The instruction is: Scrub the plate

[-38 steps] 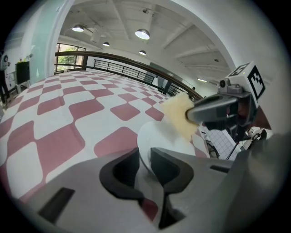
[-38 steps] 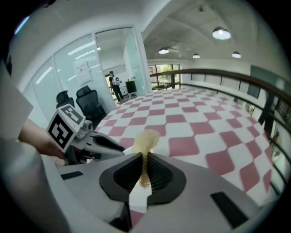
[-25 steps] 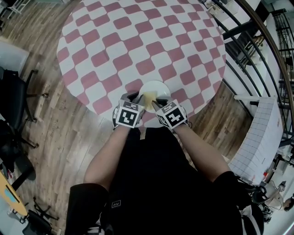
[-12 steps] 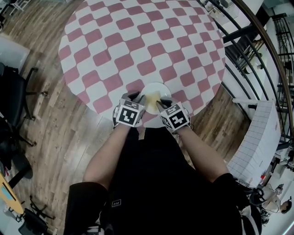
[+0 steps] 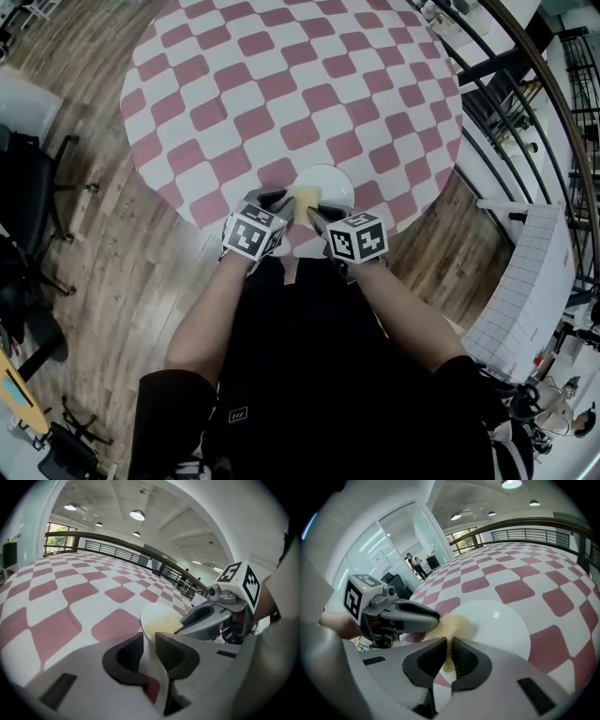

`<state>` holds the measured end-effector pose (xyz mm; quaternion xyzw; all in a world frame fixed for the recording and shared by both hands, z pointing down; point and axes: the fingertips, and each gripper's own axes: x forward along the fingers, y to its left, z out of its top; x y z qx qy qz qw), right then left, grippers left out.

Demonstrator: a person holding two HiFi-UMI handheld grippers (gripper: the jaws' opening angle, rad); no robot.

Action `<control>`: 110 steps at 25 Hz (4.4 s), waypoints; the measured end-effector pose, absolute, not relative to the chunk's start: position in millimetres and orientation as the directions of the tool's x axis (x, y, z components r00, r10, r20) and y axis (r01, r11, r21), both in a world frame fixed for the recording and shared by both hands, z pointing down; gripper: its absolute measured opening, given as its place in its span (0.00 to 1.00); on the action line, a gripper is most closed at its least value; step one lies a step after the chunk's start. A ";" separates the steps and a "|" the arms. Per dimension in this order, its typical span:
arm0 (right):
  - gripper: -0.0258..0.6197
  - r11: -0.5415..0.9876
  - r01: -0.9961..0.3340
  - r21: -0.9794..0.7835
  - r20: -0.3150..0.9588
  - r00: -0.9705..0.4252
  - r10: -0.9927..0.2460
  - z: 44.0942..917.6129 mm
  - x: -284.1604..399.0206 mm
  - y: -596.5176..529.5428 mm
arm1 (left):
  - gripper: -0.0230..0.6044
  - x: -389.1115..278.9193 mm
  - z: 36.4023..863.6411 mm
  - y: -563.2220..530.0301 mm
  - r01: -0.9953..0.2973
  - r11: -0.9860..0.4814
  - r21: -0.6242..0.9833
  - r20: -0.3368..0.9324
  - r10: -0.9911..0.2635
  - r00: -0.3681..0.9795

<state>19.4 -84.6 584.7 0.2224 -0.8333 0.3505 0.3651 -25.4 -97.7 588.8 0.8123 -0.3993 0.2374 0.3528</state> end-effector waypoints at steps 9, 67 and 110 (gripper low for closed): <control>0.10 0.806 -0.531 -0.260 0.828 -0.552 -0.097 591.6 44.8 -69.0 | 0.20 -26.8 597.1 -98.8 -0.858 -0.401 0.322 0.717 -0.488 0.498; 0.10 0.508 -0.828 -0.238 0.549 -0.546 -0.632 414.8 179.8 -152.0 | 0.22 -57.6 475.9 -77.9 -0.836 -0.408 0.367 0.565 -0.616 0.548; 0.10 0.849 -0.507 -0.145 0.018 -0.860 -0.510 173.0 142.4 -99.9 | 0.05 7.4 197.7 -80.1 -0.880 -0.459 0.120 0.147 -0.869 0.473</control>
